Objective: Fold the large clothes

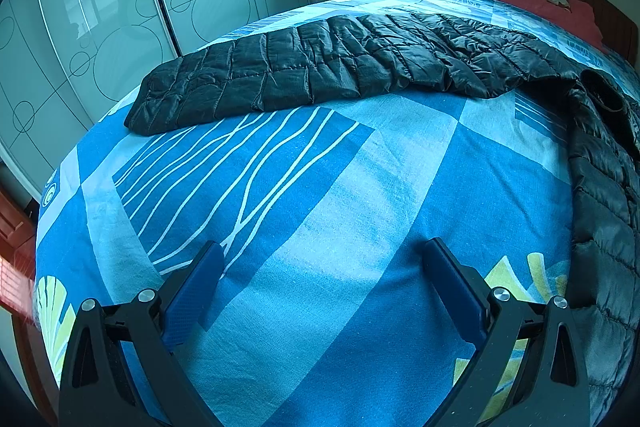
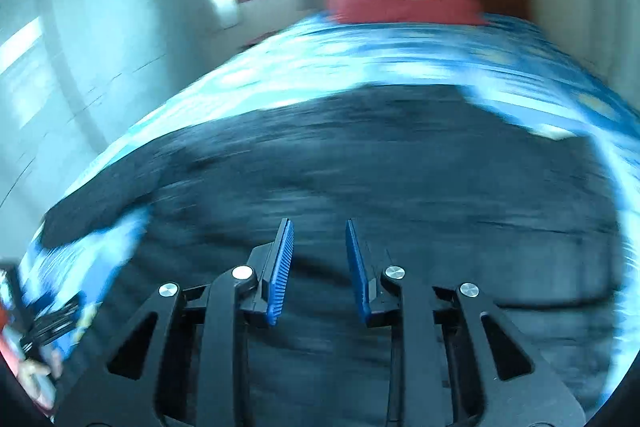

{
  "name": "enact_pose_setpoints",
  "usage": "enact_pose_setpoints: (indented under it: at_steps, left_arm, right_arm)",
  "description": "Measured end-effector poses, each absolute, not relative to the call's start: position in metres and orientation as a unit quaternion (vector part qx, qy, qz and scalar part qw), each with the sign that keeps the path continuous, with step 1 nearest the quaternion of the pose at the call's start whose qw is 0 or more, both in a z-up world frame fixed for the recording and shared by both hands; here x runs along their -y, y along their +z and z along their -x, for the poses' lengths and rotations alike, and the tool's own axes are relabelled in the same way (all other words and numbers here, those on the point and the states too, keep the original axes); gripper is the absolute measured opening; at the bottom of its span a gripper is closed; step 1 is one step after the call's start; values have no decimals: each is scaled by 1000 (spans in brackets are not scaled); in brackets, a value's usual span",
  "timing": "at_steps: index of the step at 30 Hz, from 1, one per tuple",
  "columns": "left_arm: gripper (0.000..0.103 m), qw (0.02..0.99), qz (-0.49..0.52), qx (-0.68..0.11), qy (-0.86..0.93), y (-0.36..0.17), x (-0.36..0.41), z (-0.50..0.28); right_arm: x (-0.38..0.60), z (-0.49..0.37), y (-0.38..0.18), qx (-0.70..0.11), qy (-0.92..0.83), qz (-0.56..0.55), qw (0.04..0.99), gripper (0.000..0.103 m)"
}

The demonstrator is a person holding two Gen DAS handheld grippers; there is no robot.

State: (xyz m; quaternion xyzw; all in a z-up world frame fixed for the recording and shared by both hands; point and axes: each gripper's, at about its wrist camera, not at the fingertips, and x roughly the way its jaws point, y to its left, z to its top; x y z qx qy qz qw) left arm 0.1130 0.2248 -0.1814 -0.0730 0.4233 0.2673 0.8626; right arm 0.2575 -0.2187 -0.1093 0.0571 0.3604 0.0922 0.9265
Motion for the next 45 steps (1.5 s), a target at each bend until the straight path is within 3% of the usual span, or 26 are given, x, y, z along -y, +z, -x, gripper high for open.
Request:
enact_pose_setpoints:
  at_steps: [4,8,12,17,19,21,26,30,32,33,34,39,45]
  left_arm:
    - [99,862,71,-423,268,-181,-225,-113]
    - [99,862,69,-424,269,-181,-225,-113]
    - [99,862,67,-424,270,-181,-223,-114]
    - [99,862,68,-424,270,-181,-223,-114]
    - [99,862,68,-424,270,-181,-223,-114]
    - [99,862,66,-424,271,-181,-223,-114]
    - [99,862,67,-424,270,-181,-224,-114]
    - [99,862,68,-423,270,-181,-224,-114]
    - [99,862,67,-423,270,-181,-224,-114]
    - [99,862,67,-423,270,-181,-224,-114]
    - [99,862,68,-423,270,-181,-224,-114]
    - [99,862,68,-423,270,-182,-224,-114]
    - [99,862,70,-423,269,-182,-224,-114]
  right_arm:
    - [335,-264,-115,-345,-52,-116,930,26]
    - [382,-276,-153,-389,-84,-139,907,26]
    - [386,-282,-181,-412,-72,-140,897,24]
    - [383,-283,-151,-398,-85,-117,906,25]
    - [384,-287,-135,-372,-81,-126,916,33]
    - [379,-299,-133,-371,-73,-120,918,33]
    - [378,-337,-180,-440,-73,-108,888,33]
    - [371,-340,-144,-408,-85,-105,903,33]
    - [372,-351,-124,-380,-90,-114,914,40]
    - [373,-358,-122,-376,-94,-113,915,52]
    - [374,-369,-122,-377,-97,-110,915,54]
    - [375,-413,-182,-454,-112,-81,880,52]
    - [363,-390,-166,-419,-117,-70,897,53]
